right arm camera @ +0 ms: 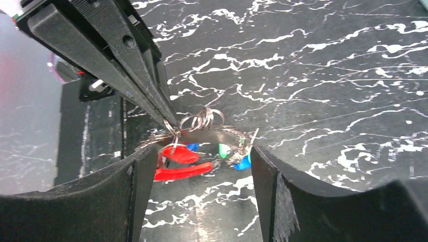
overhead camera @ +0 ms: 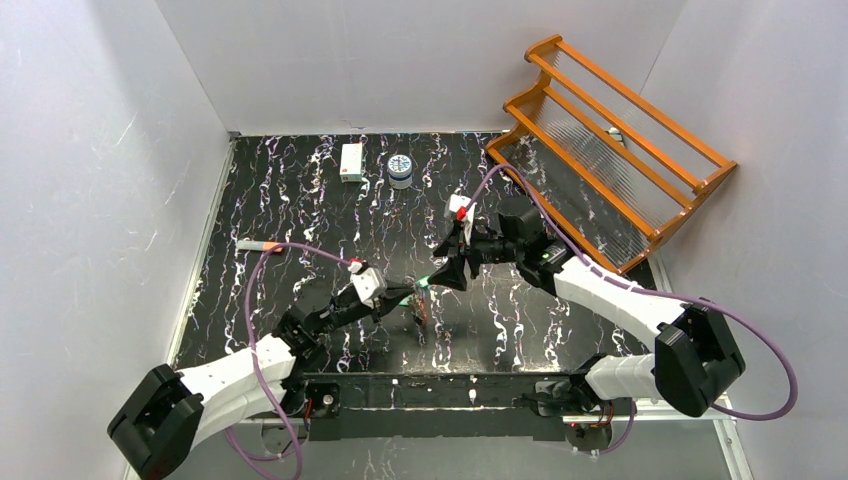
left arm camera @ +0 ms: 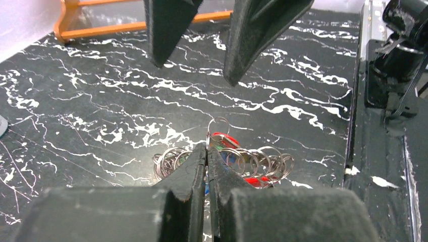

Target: Put the keys on the keyring

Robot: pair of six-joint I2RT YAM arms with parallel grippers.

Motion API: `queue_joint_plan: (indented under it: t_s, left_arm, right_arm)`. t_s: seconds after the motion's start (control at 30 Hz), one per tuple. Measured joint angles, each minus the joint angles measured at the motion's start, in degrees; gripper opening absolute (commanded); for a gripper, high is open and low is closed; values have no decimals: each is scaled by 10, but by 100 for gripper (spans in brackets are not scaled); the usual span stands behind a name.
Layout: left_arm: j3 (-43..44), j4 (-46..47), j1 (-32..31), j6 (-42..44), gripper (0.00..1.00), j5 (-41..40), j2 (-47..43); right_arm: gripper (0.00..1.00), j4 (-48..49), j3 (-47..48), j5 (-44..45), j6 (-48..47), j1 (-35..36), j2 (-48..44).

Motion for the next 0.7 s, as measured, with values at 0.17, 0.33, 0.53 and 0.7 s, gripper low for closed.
queue_joint_plan:
  t_s: [0.17, 0.33, 0.53, 0.7]
  left_arm:
    - [-31, 78, 0, -29, 0, -13, -12]
    - [-50, 136, 0, -45, 0, -15, -17]
    - [-54, 167, 0, -60, 0, -15, -17]
    - [-54, 176, 0, -63, 0, -15, -13]
  right_arm:
    - [58, 17, -10, -35, 29, -3, -1]
    - [55, 22, -10, -64, 45, -2, 0]
    - [51, 35, -9, -96, 73, -2, 13]
    - [42, 51, -7, -110, 93, -2, 33]
